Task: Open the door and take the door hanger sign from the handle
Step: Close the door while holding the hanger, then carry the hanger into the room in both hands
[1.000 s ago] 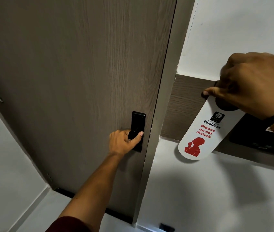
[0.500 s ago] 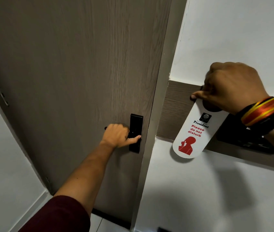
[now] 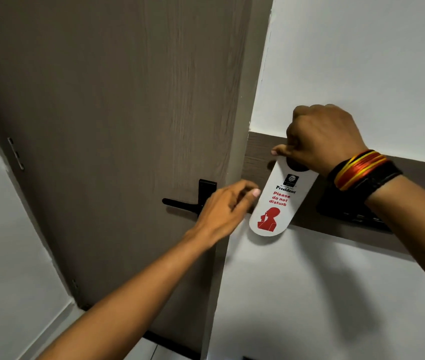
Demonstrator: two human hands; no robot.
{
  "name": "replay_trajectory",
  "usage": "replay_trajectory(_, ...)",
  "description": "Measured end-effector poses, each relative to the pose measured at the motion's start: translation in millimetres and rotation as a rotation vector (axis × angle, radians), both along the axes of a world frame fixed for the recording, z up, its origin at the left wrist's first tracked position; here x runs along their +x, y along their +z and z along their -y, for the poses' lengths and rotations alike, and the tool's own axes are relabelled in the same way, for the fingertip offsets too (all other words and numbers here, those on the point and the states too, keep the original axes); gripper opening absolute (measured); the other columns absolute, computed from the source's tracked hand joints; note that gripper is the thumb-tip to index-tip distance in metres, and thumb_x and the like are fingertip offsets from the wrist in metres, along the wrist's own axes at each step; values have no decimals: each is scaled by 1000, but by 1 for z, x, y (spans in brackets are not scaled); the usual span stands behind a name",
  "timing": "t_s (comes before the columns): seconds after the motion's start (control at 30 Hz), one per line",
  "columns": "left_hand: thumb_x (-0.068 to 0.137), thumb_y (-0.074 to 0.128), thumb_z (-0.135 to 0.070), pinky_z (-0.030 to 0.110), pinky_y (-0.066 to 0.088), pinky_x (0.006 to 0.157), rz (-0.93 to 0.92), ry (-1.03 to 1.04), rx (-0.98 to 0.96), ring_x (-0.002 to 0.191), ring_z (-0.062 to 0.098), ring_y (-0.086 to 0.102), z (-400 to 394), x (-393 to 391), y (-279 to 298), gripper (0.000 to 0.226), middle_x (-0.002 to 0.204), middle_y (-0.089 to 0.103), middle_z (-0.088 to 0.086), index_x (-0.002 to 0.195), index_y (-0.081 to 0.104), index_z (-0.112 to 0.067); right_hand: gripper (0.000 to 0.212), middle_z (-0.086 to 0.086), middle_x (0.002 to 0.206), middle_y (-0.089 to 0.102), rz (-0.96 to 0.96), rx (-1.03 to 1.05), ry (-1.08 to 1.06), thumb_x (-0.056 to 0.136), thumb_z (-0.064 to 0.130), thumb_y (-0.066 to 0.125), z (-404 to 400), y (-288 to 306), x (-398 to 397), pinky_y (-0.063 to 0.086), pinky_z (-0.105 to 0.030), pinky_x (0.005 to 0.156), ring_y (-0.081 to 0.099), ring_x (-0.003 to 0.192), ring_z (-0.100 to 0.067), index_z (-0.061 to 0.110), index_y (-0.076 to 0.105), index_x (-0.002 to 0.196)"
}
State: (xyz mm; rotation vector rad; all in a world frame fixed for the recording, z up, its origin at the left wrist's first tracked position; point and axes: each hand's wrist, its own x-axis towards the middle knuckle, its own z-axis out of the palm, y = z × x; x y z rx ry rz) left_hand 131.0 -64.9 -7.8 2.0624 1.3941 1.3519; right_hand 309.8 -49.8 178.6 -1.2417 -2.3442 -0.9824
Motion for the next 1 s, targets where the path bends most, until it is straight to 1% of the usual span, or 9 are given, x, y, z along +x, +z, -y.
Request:
replay_trajectory(0.2,110,51,-34,46,67,84,195,-202,-111,98,12,78,7,31,2,24,111,80,0,113,67,-17,48,-3,100,64,-131,-65,48,88,58,65,21,-1,22,39,-34,66,60,82,-26,13,78,81)
replay_trajectory(0.27,109,52,-32,45,66,86,269,-212,-123,99,13,78,11,43,0,23,110,81,-1,113,68,-16,36,2,113,63,-400,-146,155,85,54,71,31,-9,48,47,-32,70,61,84,-18,20,79,88)
replay_trajectory(0.33,109,53,-30,41,65,86,358,-233,-146,100,15,78,15,56,-3,24,111,81,-1,114,69,-14,26,4,122,63,-803,-149,279,85,44,78,44,-31,82,53,-25,74,65,84,-15,23,78,100)
replay_trajectory(0.4,109,53,-28,39,64,83,415,-258,-171,101,19,78,22,73,-8,23,111,81,1,114,70,-12,29,-5,118,69,-1153,-267,316,84,33,82,53,-70,118,61,-33,81,71,88,-26,21,74,109)
replay_trajectory(0.47,110,52,-26,41,65,83,431,-307,-209,101,21,78,30,102,-13,24,110,81,3,114,70,-10,32,-15,104,75,-1371,-551,284,81,27,82,66,-117,154,63,-38,73,72,85,-34,18,72,111)
replay_trajectory(0.57,109,53,-29,39,66,86,415,-349,-277,101,17,78,40,157,-26,25,111,81,1,115,70,-12,17,-10,86,78,-1434,-810,157,84,23,76,86,-173,199,55,-30,55,65,71,-23,15,77,99)
replay_trajectory(0.7,106,56,-35,32,65,89,378,-361,-387,104,10,77,47,251,-53,24,119,79,-7,116,71,-19,10,-10,85,77,-1550,-805,44,91,14,71,104,-209,285,55,-29,53,60,63,-14,11,79,97)
replay_trajectory(0.8,104,59,-38,25,64,87,319,-405,-439,104,6,76,50,327,-74,21,121,78,-10,115,72,-27,12,-9,88,77,-1605,-822,-24,94,12,67,117,-232,364,59,-28,55,65,69,-14,10,78,99)
replay_trajectory(1.0,106,60,-33,21,62,84,255,-531,-524,101,7,77,71,523,-127,24,117,80,-9,121,75,-22,13,-11,79,72,-1755,-786,-280,94,8,66,171,-284,550,57,-28,53,65,71,-19,10,78,90)
